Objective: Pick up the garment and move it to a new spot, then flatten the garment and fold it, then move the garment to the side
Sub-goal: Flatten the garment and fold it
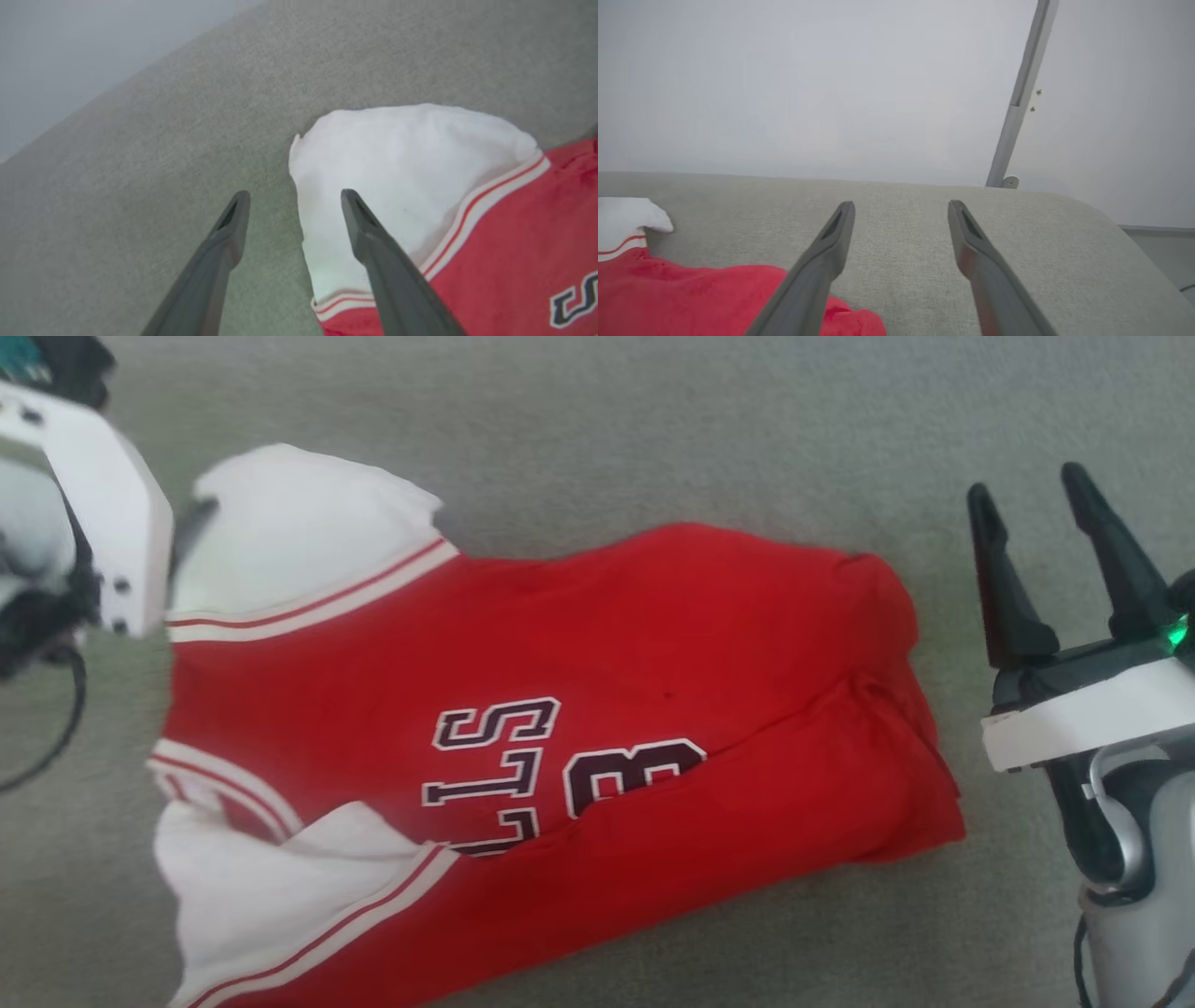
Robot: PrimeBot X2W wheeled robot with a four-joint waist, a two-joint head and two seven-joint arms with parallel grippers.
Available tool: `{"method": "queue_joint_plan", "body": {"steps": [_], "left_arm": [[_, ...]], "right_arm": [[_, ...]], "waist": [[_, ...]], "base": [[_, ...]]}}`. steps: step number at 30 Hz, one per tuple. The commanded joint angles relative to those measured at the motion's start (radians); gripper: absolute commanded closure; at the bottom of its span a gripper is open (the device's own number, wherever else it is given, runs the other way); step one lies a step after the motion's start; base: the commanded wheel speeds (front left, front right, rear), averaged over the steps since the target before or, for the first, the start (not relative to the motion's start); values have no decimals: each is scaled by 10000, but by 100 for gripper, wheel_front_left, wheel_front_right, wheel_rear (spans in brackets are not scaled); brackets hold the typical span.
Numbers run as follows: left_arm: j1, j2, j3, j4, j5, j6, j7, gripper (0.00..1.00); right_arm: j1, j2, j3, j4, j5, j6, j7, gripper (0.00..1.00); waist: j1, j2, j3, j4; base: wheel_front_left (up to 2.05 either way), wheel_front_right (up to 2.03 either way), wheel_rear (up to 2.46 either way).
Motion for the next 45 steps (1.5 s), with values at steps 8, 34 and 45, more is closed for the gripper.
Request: {"method": "queue_joint_plan", "body": {"steps": [8, 34, 45], "left_arm": [[-1241, -667, -179, 2052, 285, -774, -105, 0], [-1400, -2064, -336, 4197, -534, -1011, 512, 100], [-1707, -2513, -428, 4555, -490, -1326, 98, 100]], "right_arm": [[-139, 113, 189, 419, 116, -15, -815, 0], [-410, 212, 352, 859, 680, -12, 2109, 0], [-2483, -58, 1338, 2452, 665, -14, 6990, 0]], "waist": [[0, 0, 551, -479], [0, 0, 137, -75], [0, 0, 4, 237]], "base": [[0, 0, 0], [0, 0, 0], [0, 0, 0]]}}
